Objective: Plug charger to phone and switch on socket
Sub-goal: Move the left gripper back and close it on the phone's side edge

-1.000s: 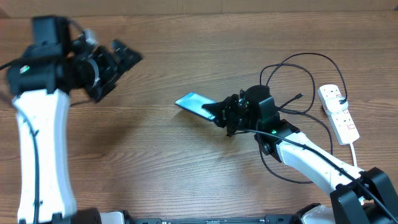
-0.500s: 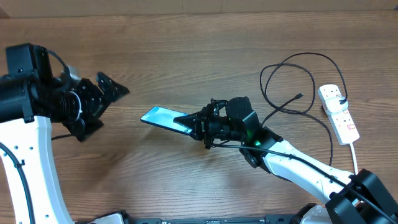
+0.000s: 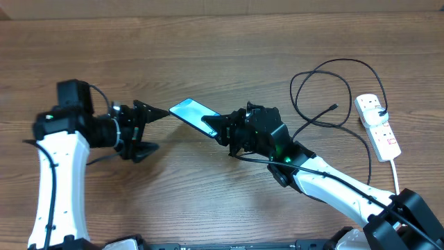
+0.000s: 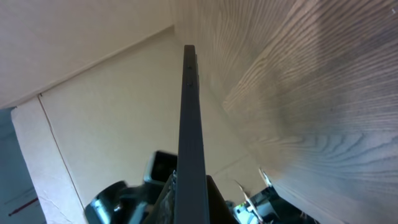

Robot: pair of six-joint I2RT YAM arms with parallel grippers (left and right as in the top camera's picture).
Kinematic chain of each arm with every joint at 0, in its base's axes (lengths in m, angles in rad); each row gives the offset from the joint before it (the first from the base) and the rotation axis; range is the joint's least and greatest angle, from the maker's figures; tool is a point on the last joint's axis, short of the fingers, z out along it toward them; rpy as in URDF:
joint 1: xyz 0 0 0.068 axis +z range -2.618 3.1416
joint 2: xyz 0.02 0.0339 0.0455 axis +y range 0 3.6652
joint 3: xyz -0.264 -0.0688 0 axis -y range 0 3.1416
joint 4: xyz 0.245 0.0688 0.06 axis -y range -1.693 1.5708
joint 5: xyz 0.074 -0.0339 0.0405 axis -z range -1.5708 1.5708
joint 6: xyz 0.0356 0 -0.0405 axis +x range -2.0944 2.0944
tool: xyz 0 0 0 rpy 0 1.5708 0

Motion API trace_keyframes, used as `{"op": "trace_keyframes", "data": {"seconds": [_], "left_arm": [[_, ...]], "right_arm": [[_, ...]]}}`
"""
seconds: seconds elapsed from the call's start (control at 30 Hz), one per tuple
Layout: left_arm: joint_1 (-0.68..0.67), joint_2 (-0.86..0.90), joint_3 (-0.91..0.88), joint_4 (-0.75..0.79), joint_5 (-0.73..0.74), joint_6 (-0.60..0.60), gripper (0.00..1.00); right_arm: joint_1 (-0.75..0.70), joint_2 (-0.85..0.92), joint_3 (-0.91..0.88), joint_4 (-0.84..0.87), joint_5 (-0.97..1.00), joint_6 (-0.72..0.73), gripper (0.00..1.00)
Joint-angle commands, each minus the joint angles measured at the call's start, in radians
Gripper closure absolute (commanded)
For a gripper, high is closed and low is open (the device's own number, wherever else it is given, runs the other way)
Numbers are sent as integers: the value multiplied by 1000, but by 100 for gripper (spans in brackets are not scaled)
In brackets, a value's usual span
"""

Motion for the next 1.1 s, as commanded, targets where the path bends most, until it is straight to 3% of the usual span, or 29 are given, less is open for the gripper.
{"op": "trace_keyframes", "data": {"seconds": [0.0, 0.37, 0.63, 0.87, 1.07], "left_arm": [[-58, -12, -82, 114, 82, -190, 23], [-209, -11, -108, 485, -7, -494, 25], [-247, -11, -108, 523, -39, -518, 34], [-247, -11, -108, 531, -61, -536, 52], [-248, -11, -108, 577, -65, -572, 59]], "right_arm": [[-2, -11, 11, 21, 26, -11, 96], [-1, -11, 11, 37, -18, 5, 96], [-2, -11, 11, 47, -64, 127, 96], [-1, -11, 11, 51, -110, 217, 96], [-1, -11, 11, 52, -138, 288, 96]]}}
